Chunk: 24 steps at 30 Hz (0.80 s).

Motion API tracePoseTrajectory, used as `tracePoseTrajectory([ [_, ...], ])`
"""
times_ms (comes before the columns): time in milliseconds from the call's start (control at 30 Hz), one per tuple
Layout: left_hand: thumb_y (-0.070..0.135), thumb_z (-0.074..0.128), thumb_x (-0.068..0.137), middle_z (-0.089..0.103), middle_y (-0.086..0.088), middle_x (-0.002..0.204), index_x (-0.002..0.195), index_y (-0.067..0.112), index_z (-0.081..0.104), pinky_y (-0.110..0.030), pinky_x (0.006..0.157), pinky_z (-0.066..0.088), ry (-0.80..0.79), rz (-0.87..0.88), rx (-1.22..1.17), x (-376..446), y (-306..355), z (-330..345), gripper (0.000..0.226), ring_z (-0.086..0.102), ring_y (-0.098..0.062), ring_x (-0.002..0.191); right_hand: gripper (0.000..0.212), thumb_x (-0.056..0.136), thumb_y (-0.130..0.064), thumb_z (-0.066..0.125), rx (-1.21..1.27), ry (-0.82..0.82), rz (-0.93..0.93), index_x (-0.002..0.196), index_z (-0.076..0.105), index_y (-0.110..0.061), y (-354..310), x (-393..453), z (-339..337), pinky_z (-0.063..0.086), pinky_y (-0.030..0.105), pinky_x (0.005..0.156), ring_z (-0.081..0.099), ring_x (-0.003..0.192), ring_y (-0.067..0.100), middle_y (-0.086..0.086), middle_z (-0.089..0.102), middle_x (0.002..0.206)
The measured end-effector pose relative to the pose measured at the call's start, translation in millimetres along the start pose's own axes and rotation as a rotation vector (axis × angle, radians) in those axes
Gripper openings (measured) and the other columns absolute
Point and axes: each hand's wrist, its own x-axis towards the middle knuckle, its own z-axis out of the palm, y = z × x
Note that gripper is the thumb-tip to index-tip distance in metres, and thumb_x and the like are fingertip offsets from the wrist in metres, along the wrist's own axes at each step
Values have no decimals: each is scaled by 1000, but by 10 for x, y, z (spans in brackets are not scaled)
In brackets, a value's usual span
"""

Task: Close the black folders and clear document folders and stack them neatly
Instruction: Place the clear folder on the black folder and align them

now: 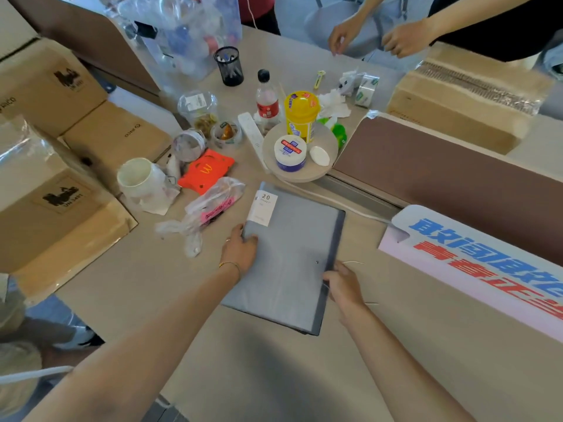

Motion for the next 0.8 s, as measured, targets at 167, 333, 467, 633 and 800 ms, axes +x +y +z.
tracePoseTrajectory([
  [167,43,58,83,59,-11,134,146,18,41,-45,101,50,-84,-117,-108,61,73,-92,70,61,-34,115,37,77,-2,55,139,-37,109,107,67,-20,-98,-79,-12,49,27,64,66,77,18,4,74,100],
  [333,22,76,75,75,-17,106,120,1,66,-43,76,62,-212,-229,-297,-136,-9,-143,51,72,-33,82,29,69,-8,56,150,-13,134,92,68,-20,43,-171,-143,42,35,74,63,81,21,6,72,95],
  [467,22,81,56,74,-21,107,119,3,59,-51,76,63,-256,-233,-361,-430,11,-116,70,74,-38,90,23,74,-8,57,178,-8,144,89,66,-24,181,-328,-289,39,34,74,63,83,17,-1,71,92],
  [633,17,72,53,64,-10,97,113,10,52,-38,68,55,-171,42,-322,-954,292,-31,64,63,-24,77,23,80,0,56,134,7,88,93,68,-14,313,-551,-454,39,30,65,61,78,18,5,69,95],
  [800,10,71,57,67,-17,97,102,16,56,-42,67,54,-196,369,-367,-1413,418,-40,47,62,-23,80,28,61,7,60,289,159,-101,83,60,-10,276,-633,-791,50,35,74,61,80,26,9,68,89],
])
